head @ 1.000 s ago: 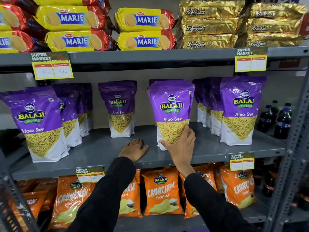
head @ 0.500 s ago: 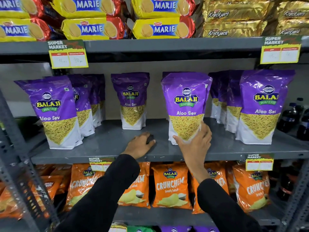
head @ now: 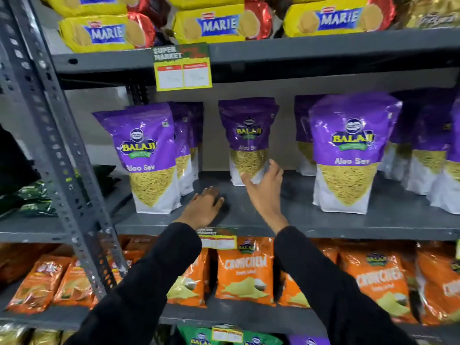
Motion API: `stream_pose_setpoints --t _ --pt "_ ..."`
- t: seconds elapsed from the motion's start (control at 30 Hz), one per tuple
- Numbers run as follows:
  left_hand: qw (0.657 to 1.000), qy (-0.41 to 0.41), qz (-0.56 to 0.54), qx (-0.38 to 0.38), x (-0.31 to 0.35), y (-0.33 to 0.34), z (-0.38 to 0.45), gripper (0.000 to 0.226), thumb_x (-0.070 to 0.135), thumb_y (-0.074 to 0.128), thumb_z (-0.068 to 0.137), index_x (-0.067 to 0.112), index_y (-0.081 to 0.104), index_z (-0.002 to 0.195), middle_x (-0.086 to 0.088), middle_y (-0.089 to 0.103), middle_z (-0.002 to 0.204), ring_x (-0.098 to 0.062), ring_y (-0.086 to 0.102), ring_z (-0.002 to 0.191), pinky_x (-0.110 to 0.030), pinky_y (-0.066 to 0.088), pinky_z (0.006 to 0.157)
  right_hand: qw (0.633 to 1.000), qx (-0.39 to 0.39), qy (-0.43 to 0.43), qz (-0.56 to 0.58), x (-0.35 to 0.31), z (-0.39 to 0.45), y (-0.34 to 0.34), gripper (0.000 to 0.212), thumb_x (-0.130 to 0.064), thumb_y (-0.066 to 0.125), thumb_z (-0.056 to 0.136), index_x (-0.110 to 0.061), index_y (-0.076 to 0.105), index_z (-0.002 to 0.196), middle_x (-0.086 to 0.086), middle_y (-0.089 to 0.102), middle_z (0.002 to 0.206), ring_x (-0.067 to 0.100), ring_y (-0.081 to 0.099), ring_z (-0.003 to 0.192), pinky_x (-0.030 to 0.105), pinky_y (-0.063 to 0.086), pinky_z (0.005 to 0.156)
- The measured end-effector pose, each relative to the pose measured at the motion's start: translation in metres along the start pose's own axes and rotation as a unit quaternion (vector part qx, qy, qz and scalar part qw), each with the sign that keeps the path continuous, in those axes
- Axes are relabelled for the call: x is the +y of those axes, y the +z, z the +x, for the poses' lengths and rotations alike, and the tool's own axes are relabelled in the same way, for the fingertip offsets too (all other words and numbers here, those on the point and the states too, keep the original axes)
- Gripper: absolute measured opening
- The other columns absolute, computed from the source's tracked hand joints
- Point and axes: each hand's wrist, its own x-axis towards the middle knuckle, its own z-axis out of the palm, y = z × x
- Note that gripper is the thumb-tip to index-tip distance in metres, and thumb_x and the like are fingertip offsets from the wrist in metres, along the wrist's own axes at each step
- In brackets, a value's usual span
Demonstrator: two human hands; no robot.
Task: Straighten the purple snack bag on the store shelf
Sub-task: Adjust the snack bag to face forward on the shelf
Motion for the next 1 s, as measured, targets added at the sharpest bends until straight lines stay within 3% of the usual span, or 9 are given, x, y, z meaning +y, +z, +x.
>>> stream_pose_setpoints --t 0.2,0.3,0.37,0.53,0.73,1.0 --pt "0.997 0.043 0.055 -0.026 -0.030 -0.007 0.009 0.057 0.037 0.033 0.109 0.007 0.032 0.158 -0.015 0.026 0.169 -0.029 0.026 0.157 -0.043 0.020 0.128 0.988 -0.008 0.110 -0.107 -0.012 0.036 0.067 0.130 -0.055 0.086 0.070 0.010 0.012 0.155 0.028 0.030 0.155 0.043 0.033 0.144 0.053 0.037 0.114" --pt "0.995 0.057 0.066 -0.045 -0.041 -0.006 0.015 0.053 0.037 0.034 0.108 0.003 0.042 0.148 -0.019 0.038 0.160 -0.033 0.035 0.150 -0.045 0.023 0.125 0.980 0.001 0.143 -0.136 -0.013 0.048 0.087 0.142 -0.056 0.088 0.066 0.010 0.001 0.157 0.030 0.018 0.161 0.045 0.022 0.151 0.055 0.029 0.119" --pt "0.994 0.061 0.068 -0.060 -0.047 -0.002 0.018 0.051 0.038 0.030 0.109 0.003 0.044 0.144 -0.018 0.040 0.158 -0.032 0.034 0.150 -0.046 0.020 0.126 0.976 0.024 0.159 -0.149 -0.013 0.051 0.097 0.145 -0.055 0.090 0.063 0.009 0.001 0.158 0.029 0.018 0.161 0.045 0.023 0.150 0.056 0.030 0.116" --pt "0.991 0.058 0.077 -0.089 -0.051 0.001 0.022 0.064 0.040 0.023 0.109 0.004 0.018 0.162 -0.014 0.013 0.172 -0.025 0.010 0.161 -0.046 0.006 0.130 0.967 0.066 0.177 -0.170 -0.008 0.056 0.106 0.142 -0.051 0.093 0.061 0.006 0.006 0.158 0.029 0.022 0.159 0.045 0.031 0.146 0.057 0.036 0.111" --pt "0.991 0.073 0.084 -0.077 -0.057 0.008 0.025 0.063 0.038 0.022 0.109 0.003 0.019 0.161 -0.015 0.016 0.171 -0.027 0.013 0.161 -0.047 0.007 0.130 0.970 0.043 0.194 -0.138 0.002 0.068 0.101 0.145 -0.041 0.095 0.063 0.004 -0.004 0.159 0.028 0.011 0.165 0.042 0.017 0.154 0.057 0.030 0.118" --pt "0.994 0.075 0.042 -0.061 -0.060 0.009 0.024 0.063 0.040 0.023 0.108 0.006 0.025 0.160 -0.014 0.021 0.171 -0.026 0.016 0.160 -0.045 0.010 0.131 0.975 0.049 0.178 -0.125 0.003 0.063 0.097 0.138 -0.040 0.095 0.064 0.006 0.005 0.158 0.027 0.035 0.152 0.042 0.039 0.142 0.051 0.039 0.112"
